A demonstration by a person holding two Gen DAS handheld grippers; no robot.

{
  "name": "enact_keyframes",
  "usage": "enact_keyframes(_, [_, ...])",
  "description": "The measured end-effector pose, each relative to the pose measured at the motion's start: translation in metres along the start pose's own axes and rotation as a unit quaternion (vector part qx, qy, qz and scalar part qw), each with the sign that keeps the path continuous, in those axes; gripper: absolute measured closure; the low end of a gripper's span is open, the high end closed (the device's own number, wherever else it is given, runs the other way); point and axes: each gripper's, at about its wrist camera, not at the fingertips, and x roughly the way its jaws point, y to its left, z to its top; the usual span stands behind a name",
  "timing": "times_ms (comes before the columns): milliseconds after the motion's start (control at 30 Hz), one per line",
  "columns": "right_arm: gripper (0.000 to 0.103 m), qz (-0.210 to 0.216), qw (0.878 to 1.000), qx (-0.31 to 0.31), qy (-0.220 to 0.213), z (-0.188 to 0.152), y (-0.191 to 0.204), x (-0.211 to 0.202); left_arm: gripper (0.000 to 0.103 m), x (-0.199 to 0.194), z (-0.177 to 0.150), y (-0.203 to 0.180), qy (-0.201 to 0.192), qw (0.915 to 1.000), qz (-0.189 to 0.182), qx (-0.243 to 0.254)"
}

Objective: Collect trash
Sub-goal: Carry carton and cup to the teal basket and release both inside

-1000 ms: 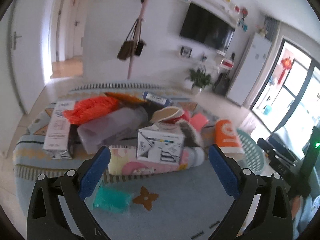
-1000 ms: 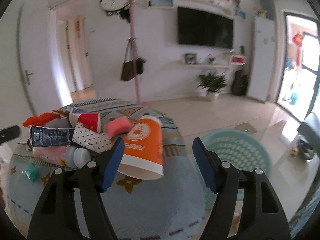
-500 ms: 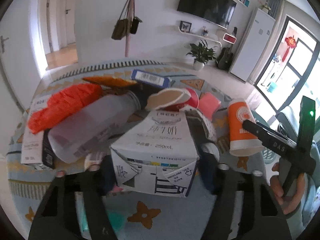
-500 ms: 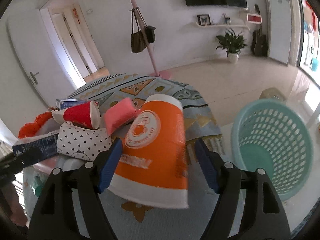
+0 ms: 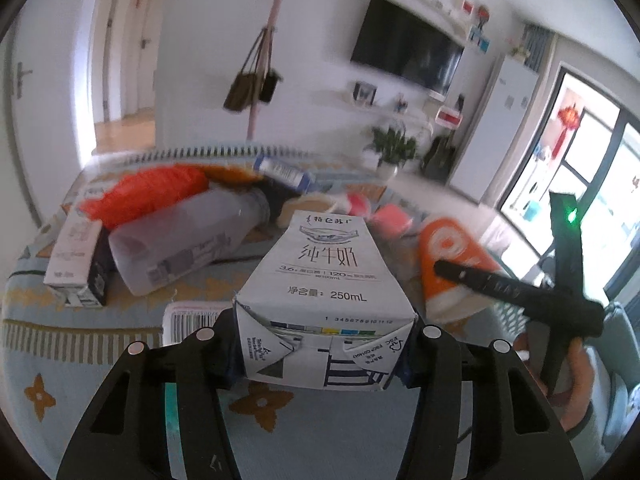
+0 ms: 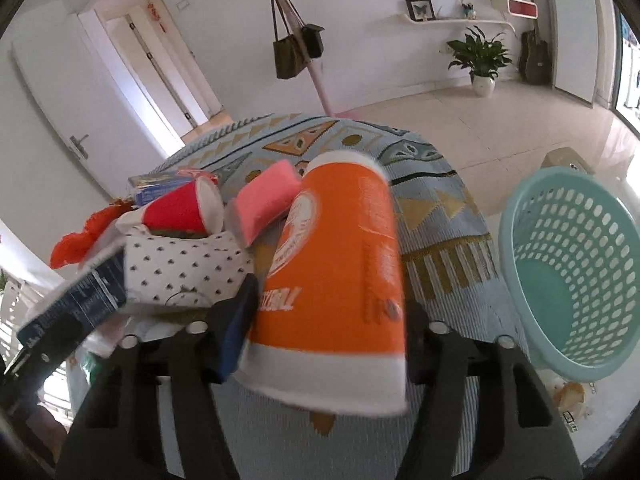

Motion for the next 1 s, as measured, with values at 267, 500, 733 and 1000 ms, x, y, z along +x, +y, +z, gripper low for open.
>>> enact_keyframes(267, [0.062, -0.012, 0.998, -0.015, -0.064, 0.009, -0.005, -0.057, 0.051, -0.027, 0.021, -0.031, -0.068, 0.9969, -0.032, 0.021])
enact_keyframes(500, [0.062, -0.043, 0.993, 0.015, -0.110, 0.021, -0.049, -0.095, 0.051, -0.004, 0.048, -0.091, -0.073, 0.9938, -0.056, 0.063])
enact_keyframes(733, [0.062, -0.119, 0.982, 0.060, -0.132, 0.024, -0.121, -0.108, 0.050, 0.063, 0.064, -0.155, -0.024, 0.9915, -0.100, 0.080])
enact_keyframes(1000, [0.062, -0.171, 0.974, 0.133, -0.072, 0.007, -0.202, -0.075, 0.050, 0.148, 0.051, -0.207, 0.051, 0.9845, -0.137, 0.098])
